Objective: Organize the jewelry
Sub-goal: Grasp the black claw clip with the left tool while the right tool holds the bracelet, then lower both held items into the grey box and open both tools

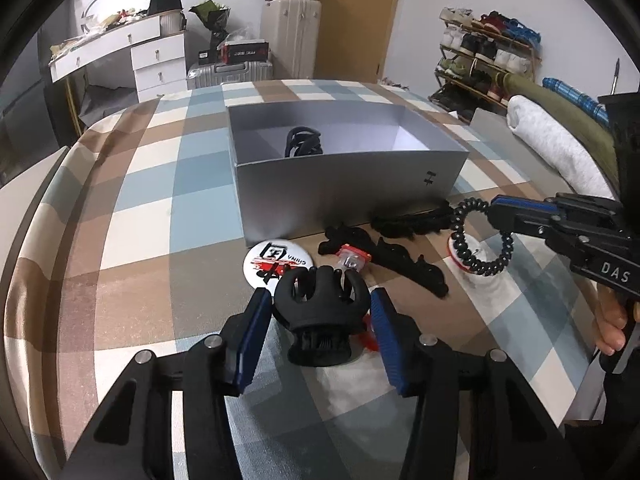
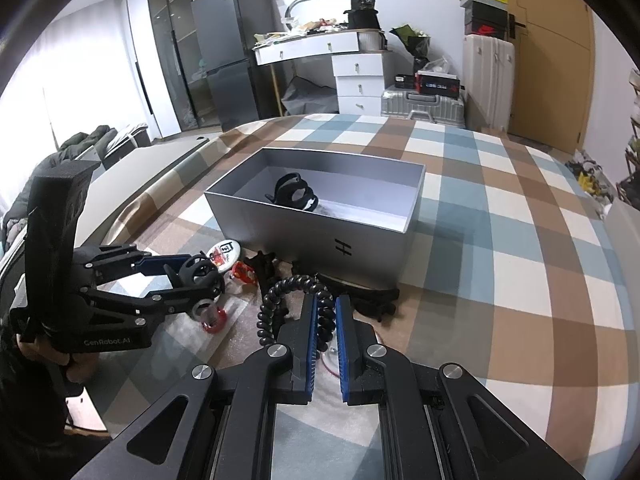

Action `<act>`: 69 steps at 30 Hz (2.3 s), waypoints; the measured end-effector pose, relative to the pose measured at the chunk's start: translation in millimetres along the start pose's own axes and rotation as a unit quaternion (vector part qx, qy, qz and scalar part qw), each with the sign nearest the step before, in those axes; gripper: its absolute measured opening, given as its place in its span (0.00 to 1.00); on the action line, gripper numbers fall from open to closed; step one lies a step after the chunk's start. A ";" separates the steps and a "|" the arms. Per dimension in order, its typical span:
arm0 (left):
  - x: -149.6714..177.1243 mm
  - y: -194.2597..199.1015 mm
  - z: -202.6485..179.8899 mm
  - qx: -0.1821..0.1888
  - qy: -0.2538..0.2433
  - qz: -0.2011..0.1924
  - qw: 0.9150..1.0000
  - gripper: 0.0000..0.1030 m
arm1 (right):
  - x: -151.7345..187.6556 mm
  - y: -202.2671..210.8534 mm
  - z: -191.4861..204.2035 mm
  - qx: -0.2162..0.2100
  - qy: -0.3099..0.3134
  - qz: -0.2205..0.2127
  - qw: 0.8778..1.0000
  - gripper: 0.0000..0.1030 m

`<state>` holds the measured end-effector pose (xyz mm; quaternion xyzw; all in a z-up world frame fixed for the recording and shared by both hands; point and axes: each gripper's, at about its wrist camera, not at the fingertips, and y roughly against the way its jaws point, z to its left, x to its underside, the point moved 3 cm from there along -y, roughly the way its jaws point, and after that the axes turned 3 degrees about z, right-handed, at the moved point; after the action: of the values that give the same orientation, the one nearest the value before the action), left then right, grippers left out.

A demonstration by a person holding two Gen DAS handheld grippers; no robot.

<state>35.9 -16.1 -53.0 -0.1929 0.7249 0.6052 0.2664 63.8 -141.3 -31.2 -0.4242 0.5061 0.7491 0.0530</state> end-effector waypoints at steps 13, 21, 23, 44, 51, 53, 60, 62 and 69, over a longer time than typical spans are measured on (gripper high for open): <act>-10.8 21.8 0.2 0.002 0.002 -0.057 0.998 0.44 | -2.0 4.8 -1.5 -0.003 -0.007 -0.011 1.000 0.08; -18.9 30.8 8.7 -0.011 0.024 -0.087 0.996 0.44 | -10.3 14.4 -5.9 -0.007 -0.024 -0.041 0.999 0.08; -21.5 33.0 10.4 -0.012 0.028 -0.093 0.995 0.44 | -14.0 16.0 -7.4 -0.008 -0.032 -0.050 0.998 0.08; -63.2 33.4 7.4 -0.022 0.034 -0.138 0.990 0.44 | -51.1 19.4 -39.0 -0.023 -0.158 -0.116 0.980 0.08; -72.7 26.6 8.0 -0.030 0.035 -0.140 0.989 0.44 | -55.9 15.5 -38.9 -0.019 -0.162 -0.118 0.980 0.08; -73.9 24.1 7.8 -0.032 0.037 -0.141 0.989 0.44 | -57.4 13.7 -39.3 -0.017 -0.164 -0.119 0.979 0.08; -78.2 9.1 6.6 -0.037 0.042 -0.131 0.990 0.44 | -60.2 3.1 -40.5 -0.015 -0.168 -0.116 0.979 0.08; -78.1 4.9 5.5 -0.038 0.041 -0.126 0.991 0.44 | -60.7 -1.2 -40.1 -0.015 -0.167 -0.111 0.980 0.08; -77.1 -5.5 2.4 -0.048 0.032 -0.113 0.992 0.44 | -61.8 -11.1 -38.3 -0.017 -0.164 -0.099 0.981 0.08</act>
<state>100.0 -18.1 -9.7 -0.3053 0.6766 0.5991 0.3001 131.0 -145.1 -1.4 -0.3448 0.4332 0.8079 0.2019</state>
